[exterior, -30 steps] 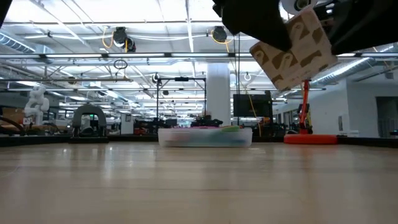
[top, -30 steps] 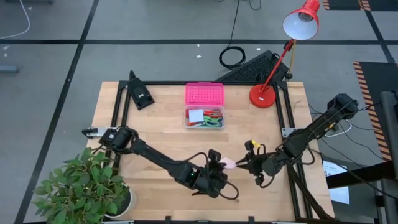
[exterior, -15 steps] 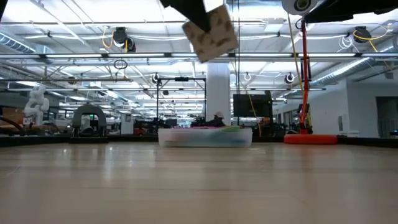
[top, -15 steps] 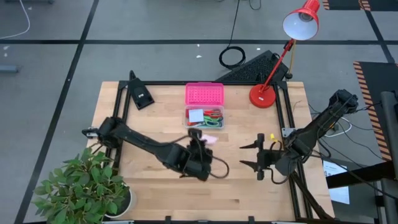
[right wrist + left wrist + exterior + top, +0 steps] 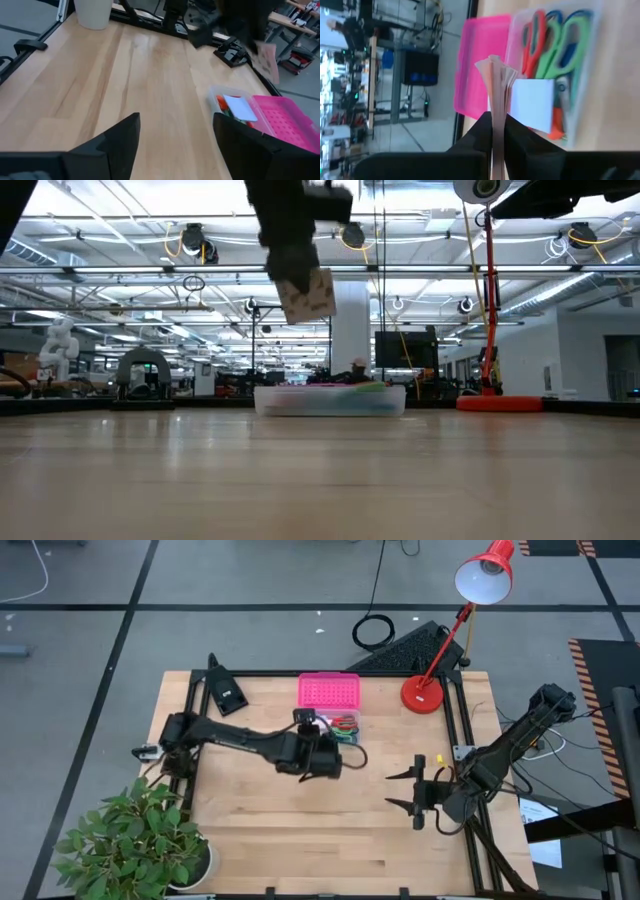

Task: Pack school essentials
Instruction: Put the pink sticky notes into the supply box

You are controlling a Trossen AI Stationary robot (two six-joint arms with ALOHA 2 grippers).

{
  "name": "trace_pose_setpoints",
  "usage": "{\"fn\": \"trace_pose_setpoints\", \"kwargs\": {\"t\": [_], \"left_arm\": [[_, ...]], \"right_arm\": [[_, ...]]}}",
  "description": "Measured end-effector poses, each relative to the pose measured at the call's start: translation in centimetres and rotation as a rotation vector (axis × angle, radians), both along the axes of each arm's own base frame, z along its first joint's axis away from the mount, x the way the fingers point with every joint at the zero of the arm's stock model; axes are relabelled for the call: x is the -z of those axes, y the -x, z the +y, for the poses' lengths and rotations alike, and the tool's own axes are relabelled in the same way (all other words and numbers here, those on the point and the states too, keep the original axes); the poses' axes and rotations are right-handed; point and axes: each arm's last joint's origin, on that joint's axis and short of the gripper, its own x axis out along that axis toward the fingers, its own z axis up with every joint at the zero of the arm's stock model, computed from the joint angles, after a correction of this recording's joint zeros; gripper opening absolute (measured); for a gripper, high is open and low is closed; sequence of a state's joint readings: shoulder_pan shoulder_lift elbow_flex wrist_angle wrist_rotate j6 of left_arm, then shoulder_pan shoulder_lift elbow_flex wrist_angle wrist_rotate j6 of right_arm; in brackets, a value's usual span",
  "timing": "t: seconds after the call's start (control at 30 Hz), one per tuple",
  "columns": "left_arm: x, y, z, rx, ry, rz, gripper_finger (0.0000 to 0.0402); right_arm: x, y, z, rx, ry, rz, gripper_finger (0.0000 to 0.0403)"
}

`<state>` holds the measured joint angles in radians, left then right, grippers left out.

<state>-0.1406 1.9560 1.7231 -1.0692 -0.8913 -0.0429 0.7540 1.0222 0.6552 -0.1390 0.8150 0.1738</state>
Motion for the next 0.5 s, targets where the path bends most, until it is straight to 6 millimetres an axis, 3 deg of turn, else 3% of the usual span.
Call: {"fn": "trace_pose_setpoints", "kwargs": {"t": [0.2,0.37,0.5], "left_arm": [[3.9,-0.3,3.0,-0.007,0.053,0.017,0.0014],[6.1,-0.2,4.1,0.004,0.054,0.03,0.0035],[7.4,0.1,4.4,0.014,0.081,0.02,0.0029]], "right_arm": [[0.0,0.0,0.0,0.007,-0.015,-0.002,0.0242],[0.0,0.0,0.0,0.007,-0.015,-0.002,0.0242],[0.0,0.0,0.0,0.007,-0.015,-0.002,0.0242]]}}
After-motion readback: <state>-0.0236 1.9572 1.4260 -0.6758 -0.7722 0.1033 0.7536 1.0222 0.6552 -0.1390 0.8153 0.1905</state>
